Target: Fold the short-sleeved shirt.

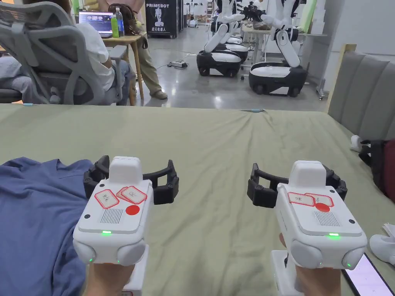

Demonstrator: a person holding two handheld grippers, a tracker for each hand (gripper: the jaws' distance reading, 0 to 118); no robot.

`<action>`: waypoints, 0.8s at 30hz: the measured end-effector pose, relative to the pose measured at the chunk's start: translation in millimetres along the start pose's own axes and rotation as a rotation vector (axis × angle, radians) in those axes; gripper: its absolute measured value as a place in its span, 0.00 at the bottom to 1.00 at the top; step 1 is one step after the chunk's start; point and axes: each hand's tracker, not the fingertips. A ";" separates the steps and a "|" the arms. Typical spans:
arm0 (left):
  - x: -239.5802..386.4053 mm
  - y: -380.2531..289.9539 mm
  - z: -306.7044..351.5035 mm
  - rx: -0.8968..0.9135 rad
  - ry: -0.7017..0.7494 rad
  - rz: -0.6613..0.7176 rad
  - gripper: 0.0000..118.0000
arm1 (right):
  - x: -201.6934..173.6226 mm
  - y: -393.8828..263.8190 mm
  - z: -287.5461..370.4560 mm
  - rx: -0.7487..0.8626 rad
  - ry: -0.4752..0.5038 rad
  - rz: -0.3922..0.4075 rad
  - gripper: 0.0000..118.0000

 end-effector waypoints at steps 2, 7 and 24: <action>0.0 0.1 0.4 -0.002 0.000 -0.001 1.00 | 2.0 0.0 0.0 -0.001 0.010 -0.007 1.00; 0.4 0.3 0.3 -0.010 -0.006 0.003 1.00 | 2.2 -0.9 0.9 0.003 0.002 -0.018 1.00; 1.1 1.7 2.7 0.011 -0.006 0.002 1.00 | 1.9 1.9 3.2 -0.007 0.028 -0.022 1.00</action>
